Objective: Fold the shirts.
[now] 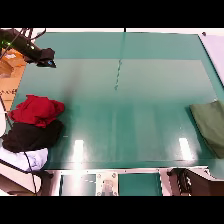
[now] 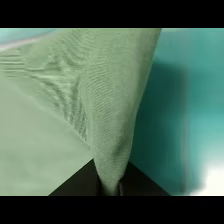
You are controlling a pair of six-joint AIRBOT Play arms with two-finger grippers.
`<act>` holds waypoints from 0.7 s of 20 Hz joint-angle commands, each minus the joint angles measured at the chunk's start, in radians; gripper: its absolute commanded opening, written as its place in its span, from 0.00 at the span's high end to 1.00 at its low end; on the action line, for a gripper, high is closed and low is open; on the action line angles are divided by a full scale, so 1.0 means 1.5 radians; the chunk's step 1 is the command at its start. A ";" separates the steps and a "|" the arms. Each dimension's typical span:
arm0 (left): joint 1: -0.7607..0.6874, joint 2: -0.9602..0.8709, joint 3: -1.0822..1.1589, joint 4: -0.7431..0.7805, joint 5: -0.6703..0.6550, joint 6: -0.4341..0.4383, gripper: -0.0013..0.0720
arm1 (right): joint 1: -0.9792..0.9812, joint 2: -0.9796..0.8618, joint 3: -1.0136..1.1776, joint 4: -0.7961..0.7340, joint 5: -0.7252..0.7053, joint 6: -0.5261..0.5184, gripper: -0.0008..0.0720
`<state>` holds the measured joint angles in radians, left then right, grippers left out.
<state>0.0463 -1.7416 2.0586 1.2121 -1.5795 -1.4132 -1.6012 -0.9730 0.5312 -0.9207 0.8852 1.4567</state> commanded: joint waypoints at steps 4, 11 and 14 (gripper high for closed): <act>0.000 0.000 0.000 0.000 0.000 0.000 0.95 | 0.052 -0.011 -0.006 -0.033 -0.042 -0.001 0.78; 0.000 0.001 0.000 0.000 -0.008 0.000 0.95 | 0.066 -0.058 0.251 -0.367 0.294 0.189 0.59; 0.000 0.004 0.000 -0.001 -0.018 0.005 0.95 | 0.203 -0.059 0.316 -0.243 0.286 0.168 0.96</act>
<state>0.0463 -1.7390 2.0586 1.2118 -1.5929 -1.4124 -1.4265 -1.0538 0.9016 -1.3518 1.2461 1.6848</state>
